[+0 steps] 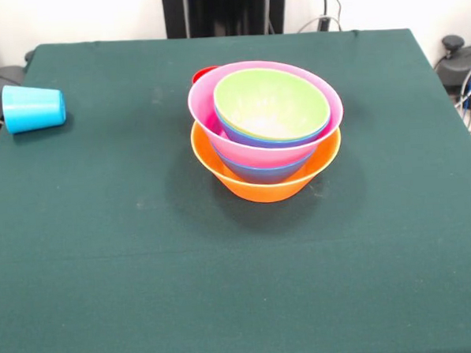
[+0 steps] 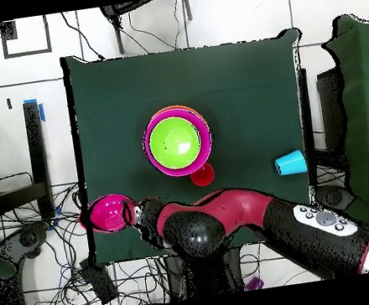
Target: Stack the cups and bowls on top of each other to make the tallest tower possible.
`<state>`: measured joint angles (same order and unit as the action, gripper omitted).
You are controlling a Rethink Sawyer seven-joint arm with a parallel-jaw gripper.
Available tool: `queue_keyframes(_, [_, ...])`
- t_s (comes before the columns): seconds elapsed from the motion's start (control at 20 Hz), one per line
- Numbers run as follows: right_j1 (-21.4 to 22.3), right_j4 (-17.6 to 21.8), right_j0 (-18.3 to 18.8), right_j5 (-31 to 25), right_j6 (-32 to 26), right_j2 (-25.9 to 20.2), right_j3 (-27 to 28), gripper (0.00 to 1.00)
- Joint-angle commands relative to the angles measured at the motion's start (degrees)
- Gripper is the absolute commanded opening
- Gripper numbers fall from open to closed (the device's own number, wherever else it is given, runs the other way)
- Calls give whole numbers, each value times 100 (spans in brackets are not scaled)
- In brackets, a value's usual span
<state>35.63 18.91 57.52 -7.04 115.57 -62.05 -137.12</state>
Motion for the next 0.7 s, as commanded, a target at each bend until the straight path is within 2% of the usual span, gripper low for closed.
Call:
queue_keyframes(0.05, [-1702,865,162,-928,-1468,-1352,85,0])
queue_keyframes(0.25, [-1997,1576,212,-701,-1458,-1284,205,0])
queue_keyframes(0.3, [-2141,1896,233,-606,-1553,-1279,265,0])
queue_keyframes(0.45, [-2603,2231,325,-892,-1798,-1301,409,0])
queue_keyframes(0.6, [-3260,2203,427,-1299,-1924,-1252,607,0])
queue_keyframes(0.7, [-3523,2195,376,-1531,-1944,-1003,790,0])
